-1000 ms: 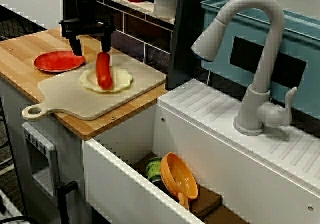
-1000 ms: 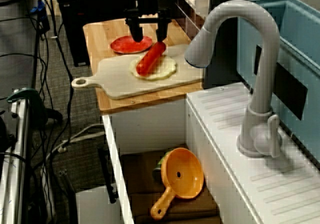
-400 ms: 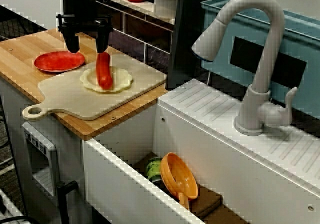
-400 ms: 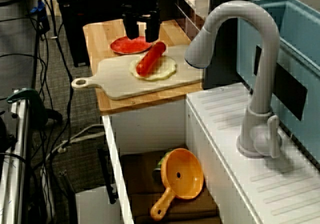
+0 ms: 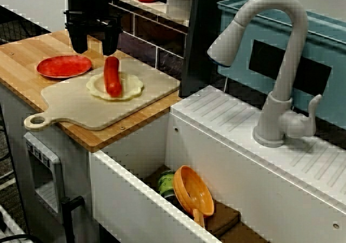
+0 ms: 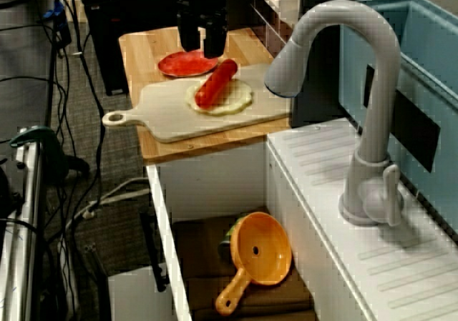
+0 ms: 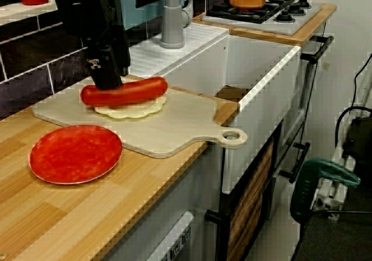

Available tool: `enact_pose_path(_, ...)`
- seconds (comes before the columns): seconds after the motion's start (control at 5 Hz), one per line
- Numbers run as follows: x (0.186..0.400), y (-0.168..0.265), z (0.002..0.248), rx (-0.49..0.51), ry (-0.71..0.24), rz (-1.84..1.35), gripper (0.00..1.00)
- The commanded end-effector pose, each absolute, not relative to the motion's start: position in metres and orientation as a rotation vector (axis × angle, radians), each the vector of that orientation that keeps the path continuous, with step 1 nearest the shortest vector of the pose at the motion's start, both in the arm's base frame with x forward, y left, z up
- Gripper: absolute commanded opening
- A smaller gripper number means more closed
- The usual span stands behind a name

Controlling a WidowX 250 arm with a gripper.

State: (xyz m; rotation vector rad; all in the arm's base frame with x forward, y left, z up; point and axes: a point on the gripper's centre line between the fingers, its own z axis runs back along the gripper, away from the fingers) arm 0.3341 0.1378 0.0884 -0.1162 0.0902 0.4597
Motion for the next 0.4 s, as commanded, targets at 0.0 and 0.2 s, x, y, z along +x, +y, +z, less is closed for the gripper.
enact_pose_path(0.0, 0.3132, 0.1209, 0.1015, -0.078, 0.029, 0.381, 1.0)
enact_pose_path(0.2, 0.3059, 0.1123, 0.0977, -0.091, 0.024, 0.4, 1.0)
